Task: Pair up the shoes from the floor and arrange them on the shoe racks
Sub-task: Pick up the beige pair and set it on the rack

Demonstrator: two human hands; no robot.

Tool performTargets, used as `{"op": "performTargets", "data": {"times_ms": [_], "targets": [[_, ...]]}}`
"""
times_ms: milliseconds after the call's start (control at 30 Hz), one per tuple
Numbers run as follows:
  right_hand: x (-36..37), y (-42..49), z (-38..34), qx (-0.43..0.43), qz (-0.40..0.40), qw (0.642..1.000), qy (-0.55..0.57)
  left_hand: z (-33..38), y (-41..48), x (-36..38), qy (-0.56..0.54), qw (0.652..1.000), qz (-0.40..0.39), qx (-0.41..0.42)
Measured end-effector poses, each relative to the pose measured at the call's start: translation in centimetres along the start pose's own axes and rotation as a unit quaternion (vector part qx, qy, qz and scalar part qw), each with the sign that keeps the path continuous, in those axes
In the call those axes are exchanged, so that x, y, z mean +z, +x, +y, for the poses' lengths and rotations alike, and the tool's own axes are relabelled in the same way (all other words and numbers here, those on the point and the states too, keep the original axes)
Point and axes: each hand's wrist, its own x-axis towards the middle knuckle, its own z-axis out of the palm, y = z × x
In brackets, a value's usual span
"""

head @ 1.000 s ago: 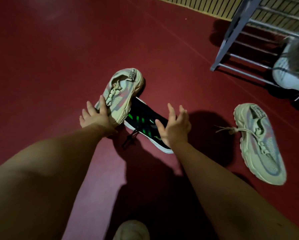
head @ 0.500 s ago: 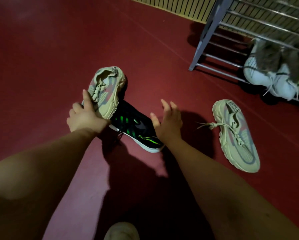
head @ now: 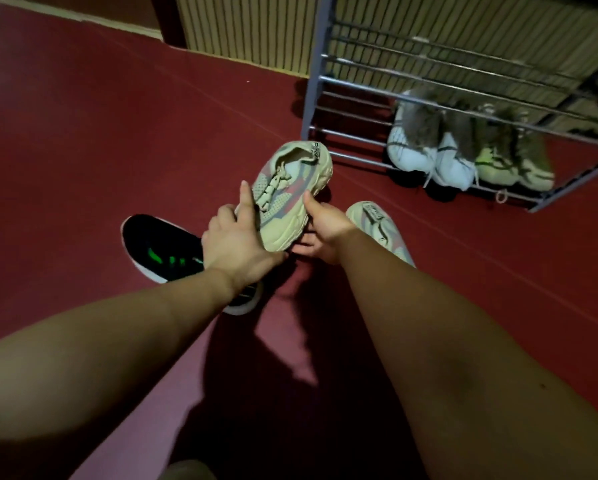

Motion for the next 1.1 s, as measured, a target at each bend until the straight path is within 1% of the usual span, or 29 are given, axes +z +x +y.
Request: {"op": "performTargets", "data": {"times_ms": [67,133,233,267,367,433,500,567,667,733,767,833,867,900,933,1000,1100], "targets": [[-2.6,-0.6,-0.5,-0.017,0.01,1.0,0.019,2.3,-0.1,1.1,0.004,1.0,-0.012,0.017],[-5.3,-1.4,-0.8,-0.036,0.022,0.999,-0.019,4.3,-0.5,2.3,-0.007,0.999,-0.03,0.038],[-10.4,-2.1,-1.1,-0.068,0.076,0.993,-0.054,7.2,-1.4,4.5,-0.052,0.991,-0.095,0.08],[-12.3,-2.2,-1.1,-0.074,0.082,0.991,-0.07,8.0,-1.6,5.4,-0.058,0.987,-0.119,0.095],[-17.3,-3.3,-1.3,-0.061,0.103,0.982,-0.149,9.9,-2.0,7.7,-0.036,0.977,-0.173,0.118],[-20.5,-4.2,-1.2,-0.058,0.122,0.974,-0.179,10.6,-2.3,9.1,-0.018,0.97,-0.218,0.105],[-23.9,-4.7,-0.9,-0.059,0.137,0.962,-0.228,10.9,-2.5,10.3,0.004,0.965,-0.254,0.068],[-27.0,-5.0,-0.6,-0.045,0.123,0.961,-0.243,11.4,-2.7,11.2,0.027,0.957,-0.287,0.033],[-30.3,-4.8,0.2,-0.017,0.102,0.958,-0.267,12.6,-2.9,12.4,0.041,0.941,-0.335,0.003],[-31.1,-4.6,0.7,-0.016,0.109,0.933,-0.341,13.5,-3.0,13.0,0.047,0.939,-0.341,-0.01],[-31.3,-4.4,1.1,-0.026,0.116,0.926,-0.357,14.1,-3.1,13.2,0.044,0.939,-0.34,-0.019],[-31.3,-3.7,2.2,-0.024,0.148,0.927,-0.344,15.5,-3.0,13.8,0.032,0.94,-0.339,-0.041],[-31.1,-3.5,3.0,-0.018,0.181,0.913,-0.365,16.2,-3.0,14.2,0.031,0.94,-0.337,-0.048],[-30.9,-3.4,3.8,-0.018,0.214,0.892,-0.399,17.1,-3.0,14.6,0.031,0.943,-0.328,-0.053],[-30.7,-3.2,4.6,-0.017,0.231,0.875,-0.426,17.8,-2.9,15.1,0.03,0.947,-0.312,-0.064],[-30.5,-3.8,5.7,-0.013,0.23,0.864,-0.447,19.2,-2.7,16.3,0.019,0.956,-0.278,-0.094],[-30.7,-4.5,6.6,-0.004,0.197,0.853,-0.484,20.9,-2.5,18.2,0.01,0.958,-0.244,-0.149]]}}
